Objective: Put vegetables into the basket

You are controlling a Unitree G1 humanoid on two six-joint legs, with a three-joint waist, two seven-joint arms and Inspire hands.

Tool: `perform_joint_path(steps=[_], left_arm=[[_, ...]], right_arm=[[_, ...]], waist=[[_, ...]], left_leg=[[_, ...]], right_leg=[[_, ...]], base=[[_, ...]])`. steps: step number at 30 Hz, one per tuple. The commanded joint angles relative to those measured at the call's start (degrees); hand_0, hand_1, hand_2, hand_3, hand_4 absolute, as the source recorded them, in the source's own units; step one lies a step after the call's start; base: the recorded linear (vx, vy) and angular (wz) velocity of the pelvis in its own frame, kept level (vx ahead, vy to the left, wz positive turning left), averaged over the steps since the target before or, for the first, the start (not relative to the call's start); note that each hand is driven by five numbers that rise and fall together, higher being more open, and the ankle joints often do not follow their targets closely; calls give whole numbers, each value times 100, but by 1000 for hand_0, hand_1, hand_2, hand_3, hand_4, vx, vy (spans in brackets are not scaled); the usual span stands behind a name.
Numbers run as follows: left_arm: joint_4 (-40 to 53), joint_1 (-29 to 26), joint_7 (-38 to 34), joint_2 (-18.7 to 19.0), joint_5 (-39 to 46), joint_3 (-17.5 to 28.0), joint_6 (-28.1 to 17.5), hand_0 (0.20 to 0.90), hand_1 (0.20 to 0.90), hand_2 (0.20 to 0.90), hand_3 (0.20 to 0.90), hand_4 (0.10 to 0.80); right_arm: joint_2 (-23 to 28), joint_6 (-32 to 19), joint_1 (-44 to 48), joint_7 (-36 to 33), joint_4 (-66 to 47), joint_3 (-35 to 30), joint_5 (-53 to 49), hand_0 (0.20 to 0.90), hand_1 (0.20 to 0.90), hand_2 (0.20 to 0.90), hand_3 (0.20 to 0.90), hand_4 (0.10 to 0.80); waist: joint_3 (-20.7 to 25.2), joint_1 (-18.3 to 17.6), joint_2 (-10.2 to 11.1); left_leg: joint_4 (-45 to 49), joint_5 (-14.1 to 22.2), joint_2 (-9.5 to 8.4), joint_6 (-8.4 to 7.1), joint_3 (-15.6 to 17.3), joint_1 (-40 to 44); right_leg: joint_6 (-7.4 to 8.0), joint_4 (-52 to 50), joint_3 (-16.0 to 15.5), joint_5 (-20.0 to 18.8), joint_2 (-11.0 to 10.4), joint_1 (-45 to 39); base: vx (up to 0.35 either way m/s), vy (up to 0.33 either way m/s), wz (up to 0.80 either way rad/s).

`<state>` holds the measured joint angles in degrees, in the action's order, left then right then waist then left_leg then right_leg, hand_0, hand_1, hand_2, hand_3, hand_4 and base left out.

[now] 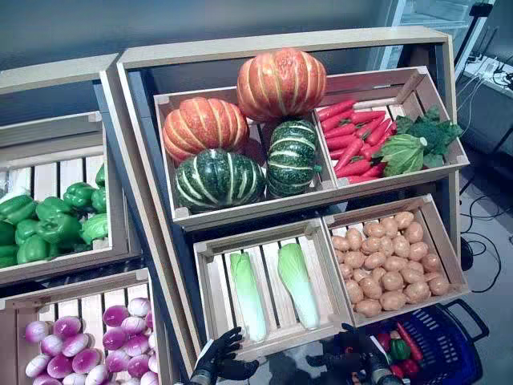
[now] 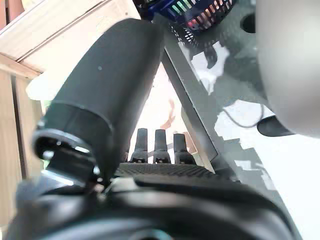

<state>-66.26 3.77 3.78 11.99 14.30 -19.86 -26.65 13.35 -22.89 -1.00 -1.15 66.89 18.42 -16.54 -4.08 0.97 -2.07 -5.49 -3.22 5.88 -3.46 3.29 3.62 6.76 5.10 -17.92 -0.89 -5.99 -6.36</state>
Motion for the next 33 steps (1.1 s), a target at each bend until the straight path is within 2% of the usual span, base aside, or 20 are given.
perform_joint_path(steps=[1,5,9,13,20,24,29,31,33], left_arm=[[84,-561,93,141,34,-56,-233,900,900,900,900,800],[100,-545,-132,152,-173,-70,-274,900,900,900,900,800],[153,-645,-980,265,-1363,-304,-549,900,900,900,900,800],[412,-775,-1320,427,-1562,-503,-580,900,900,900,900,800],[1023,-1018,-2178,854,-2912,-824,-575,900,900,900,900,800],[1481,-1184,-3134,1314,-4313,-1092,-352,900,900,900,900,800],[1893,-1390,-4033,2048,-5142,-1001,-36,900,900,900,900,800],[2071,-1459,-4444,2393,-5932,-968,405,900,900,900,900,800],[2198,-1556,-4500,2695,-6195,-946,684,900,900,900,900,800]], right_arm=[[-166,-243,606,29,-317,12,-229,900,900,900,900,800],[-177,-221,549,40,-350,-24,-257,900,900,900,900,800],[-170,-237,565,84,-308,-28,-301,900,900,900,900,800],[-103,-216,617,12,-373,70,-273,900,900,900,900,800],[54,-91,662,46,-561,133,-378,900,900,900,900,800],[211,-44,658,115,-639,130,-435,900,900,900,900,800],[382,35,608,110,-796,144,-488,900,900,900,900,800],[433,77,538,161,-912,108,-502,900,900,900,900,800],[480,169,457,146,-1131,117,-470,900,900,900,900,800]], waist=[[-114,114,214],[-108,78,232],[-112,46,229],[-125,11,206],[-140,-95,123],[-132,-183,57],[-81,-257,10],[-61,-305,6],[-84,-353,-12]], left_leg=[[115,354,-222,-5,383,211],[113,368,-217,-5,413,235],[116,358,-214,-7,450,218],[112,354,-217,-9,469,209],[102,326,-214,-32,530,228],[96,321,-221,-51,592,258],[91,339,-234,-55,680,322],[138,347,-207,-58,754,339],[219,325,-175,-56,820,310]], right_leg=[[-4,-224,110,47,-154,-55],[-4,-221,140,47,-141,-51],[-1,-215,177,33,-132,-23],[4,-193,226,23,-119,-3],[0,-190,288,11,-119,7],[22,-156,322,-7,-137,-14],[51,-106,370,-31,-161,-58],[50,-189,402,-2,-173,-44],[28,-398,432,77,-175,13]], base=[[0,0,0],[0,0,0],[0,0,0],[-9,3,0],[-4,9,0],[10,42,-2],[35,32,-6],[43,20,-8],[14,26,-8]])
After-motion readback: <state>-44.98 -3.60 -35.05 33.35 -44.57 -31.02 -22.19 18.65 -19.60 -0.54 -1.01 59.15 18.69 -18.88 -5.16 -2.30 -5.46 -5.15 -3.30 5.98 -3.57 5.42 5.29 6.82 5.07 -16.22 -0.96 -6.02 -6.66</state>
